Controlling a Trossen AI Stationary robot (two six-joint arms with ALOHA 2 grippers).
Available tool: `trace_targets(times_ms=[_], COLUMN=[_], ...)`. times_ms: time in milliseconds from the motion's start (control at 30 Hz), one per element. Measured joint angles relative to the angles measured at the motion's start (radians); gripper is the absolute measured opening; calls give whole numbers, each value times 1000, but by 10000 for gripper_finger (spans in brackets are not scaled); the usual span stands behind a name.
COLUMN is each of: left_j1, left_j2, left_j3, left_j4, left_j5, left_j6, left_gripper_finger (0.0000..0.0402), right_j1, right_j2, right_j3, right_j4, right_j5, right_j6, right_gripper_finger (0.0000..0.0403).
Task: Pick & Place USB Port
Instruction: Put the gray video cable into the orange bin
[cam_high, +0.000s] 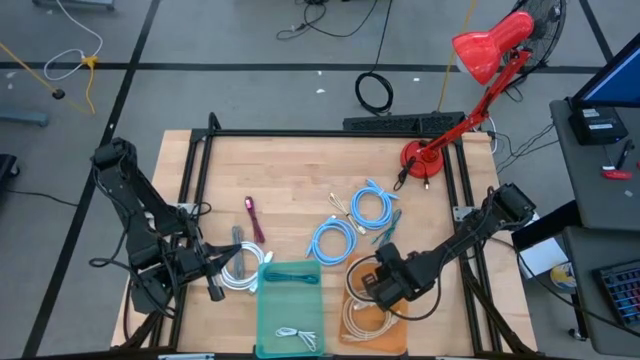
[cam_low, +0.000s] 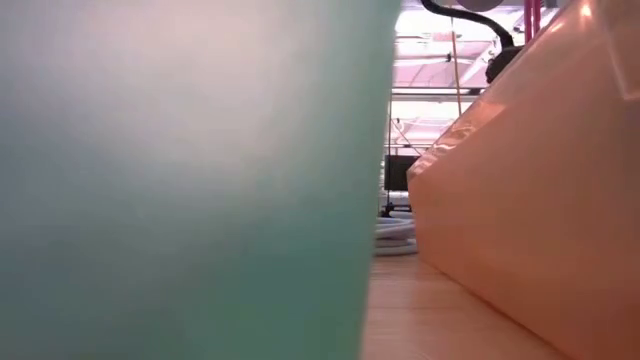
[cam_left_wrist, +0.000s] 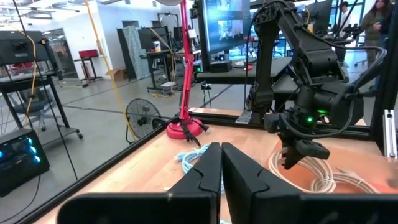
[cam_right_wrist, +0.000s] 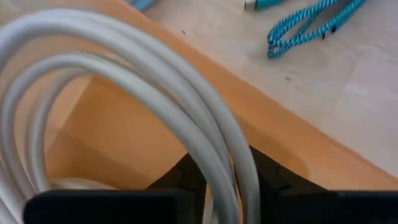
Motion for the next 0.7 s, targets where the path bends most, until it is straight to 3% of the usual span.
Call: trace_targets(times_ms=[233,467,700], left_j1=[0,0,0], left_j2=[0,0,0], left_j3=[0,0,0], left_j4=[-1,-14,-15], left_j5=[4,4,7], left_j6=[-1,-18,-19], left_gripper_finger=[3,15,3], right_j1=[2,2,1], right_j2=[0,0,0], right_j3=[0,0,0], right_j4=[41,57,57], right_j5=[41,47,48], right_j6=[-34,-51,-55], right_gripper_finger=[81,74,101])
